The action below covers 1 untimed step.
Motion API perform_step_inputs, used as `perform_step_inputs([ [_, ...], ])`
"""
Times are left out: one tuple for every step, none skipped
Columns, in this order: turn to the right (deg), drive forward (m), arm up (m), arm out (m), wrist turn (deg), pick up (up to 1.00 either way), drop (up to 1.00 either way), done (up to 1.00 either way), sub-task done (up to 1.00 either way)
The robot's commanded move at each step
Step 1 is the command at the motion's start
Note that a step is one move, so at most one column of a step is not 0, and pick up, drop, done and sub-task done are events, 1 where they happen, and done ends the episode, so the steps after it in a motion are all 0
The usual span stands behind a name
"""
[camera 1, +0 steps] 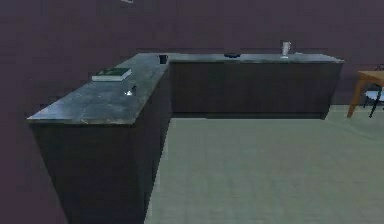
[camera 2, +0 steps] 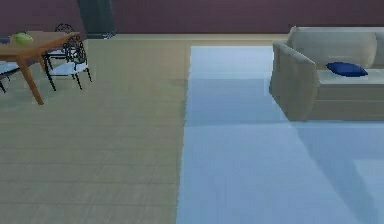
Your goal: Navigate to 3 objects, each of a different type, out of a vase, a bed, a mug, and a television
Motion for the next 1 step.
perform_step_inputs([
  [15.0, 0.00, 0.00, 0.00, 0.0, 0.00, 0.00, 0.00, 0.00],
])
